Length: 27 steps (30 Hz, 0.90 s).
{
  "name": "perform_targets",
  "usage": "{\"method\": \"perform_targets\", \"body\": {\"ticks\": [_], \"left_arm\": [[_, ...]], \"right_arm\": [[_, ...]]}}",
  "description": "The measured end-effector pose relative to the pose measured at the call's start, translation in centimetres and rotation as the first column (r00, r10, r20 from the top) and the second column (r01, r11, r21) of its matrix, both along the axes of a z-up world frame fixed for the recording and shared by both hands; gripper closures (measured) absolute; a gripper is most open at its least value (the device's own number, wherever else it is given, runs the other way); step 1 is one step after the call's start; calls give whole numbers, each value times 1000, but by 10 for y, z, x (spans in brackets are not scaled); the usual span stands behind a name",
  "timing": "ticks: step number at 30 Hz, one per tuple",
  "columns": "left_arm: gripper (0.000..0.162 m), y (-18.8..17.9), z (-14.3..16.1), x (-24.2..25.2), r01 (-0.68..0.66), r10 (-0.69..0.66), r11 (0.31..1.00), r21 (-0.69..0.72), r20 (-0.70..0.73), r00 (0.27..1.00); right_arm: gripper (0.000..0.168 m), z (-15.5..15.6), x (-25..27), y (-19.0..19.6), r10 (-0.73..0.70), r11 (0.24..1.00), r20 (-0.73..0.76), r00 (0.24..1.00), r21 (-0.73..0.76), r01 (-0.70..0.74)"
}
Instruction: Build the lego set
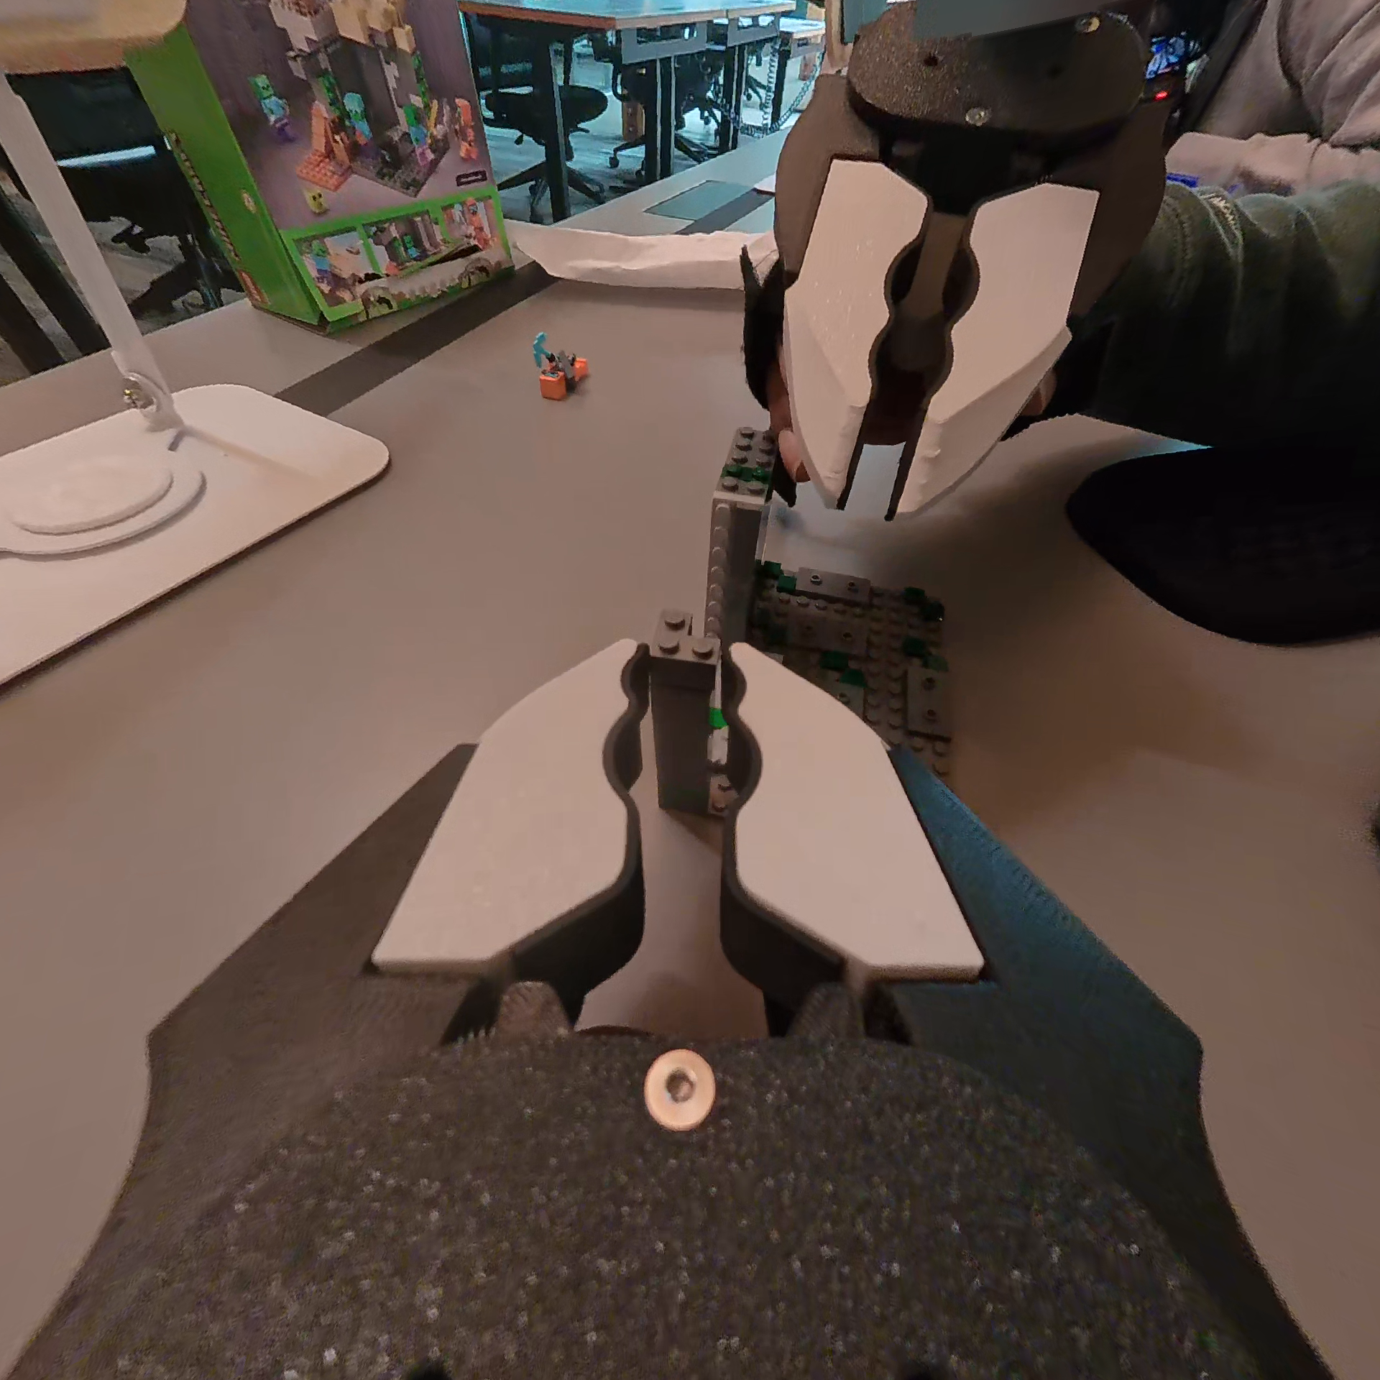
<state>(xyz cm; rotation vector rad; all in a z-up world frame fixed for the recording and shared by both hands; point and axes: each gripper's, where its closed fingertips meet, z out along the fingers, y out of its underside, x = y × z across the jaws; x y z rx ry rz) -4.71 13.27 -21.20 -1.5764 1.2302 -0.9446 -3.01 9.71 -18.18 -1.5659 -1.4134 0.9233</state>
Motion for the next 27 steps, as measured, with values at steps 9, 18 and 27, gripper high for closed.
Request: {"method": "perform_targets", "body": {"ticks": [9,18,27], "left_arm": [[141,-1,0,0,10,-10,1000,2,5,1000],[139,-1,9,-5,8,-10,999,38,32,999],[139,1,22,-8,17,-18,997,78,16,1000]], "right_arm": [[159,0,1,2,-10,1000,-13,1000,-9,10],[148,5,29,17,-129,992,-1,992,2,129],[120,-40,63,28,-153,987,124,980,-36,159]]}}
